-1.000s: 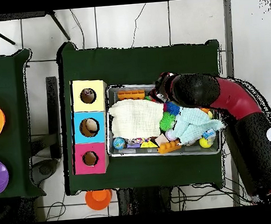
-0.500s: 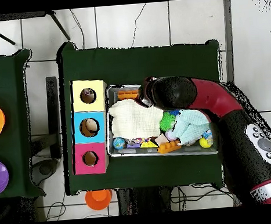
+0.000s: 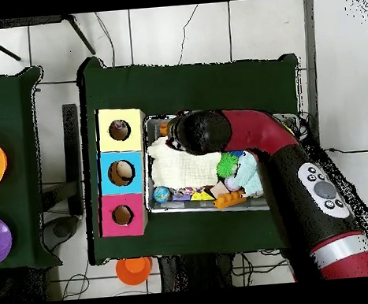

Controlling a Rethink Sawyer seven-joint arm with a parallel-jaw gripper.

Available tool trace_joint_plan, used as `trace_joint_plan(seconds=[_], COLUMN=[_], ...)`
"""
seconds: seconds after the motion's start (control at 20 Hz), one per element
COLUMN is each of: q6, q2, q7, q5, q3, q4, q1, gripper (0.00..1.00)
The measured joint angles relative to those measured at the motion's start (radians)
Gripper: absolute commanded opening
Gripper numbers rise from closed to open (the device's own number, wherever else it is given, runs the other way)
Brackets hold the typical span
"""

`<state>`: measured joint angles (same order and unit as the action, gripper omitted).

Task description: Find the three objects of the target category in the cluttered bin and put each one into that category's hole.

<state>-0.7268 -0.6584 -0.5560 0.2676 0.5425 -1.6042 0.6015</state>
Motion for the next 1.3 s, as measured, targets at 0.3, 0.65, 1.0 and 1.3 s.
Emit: trace_joint_plan(seconds=[0.3,0.65,1.0,1.3], q6=[0.093,0.111,0.113,0.191], q2=[0.001,0.005,0.019,0.055], q7=[0.000,0.000,0.000,0.000], q5=[0.037,0.071,0.072,0.071], q3=[-0.047,-0.123,-0.146,-0.145], q4=[-0.034,-0.050,-0.050,-0.066], q1=[-0.040,-0.093,-0.105,-0.069], gripper=[1.00,1.00,1.00,1.00])
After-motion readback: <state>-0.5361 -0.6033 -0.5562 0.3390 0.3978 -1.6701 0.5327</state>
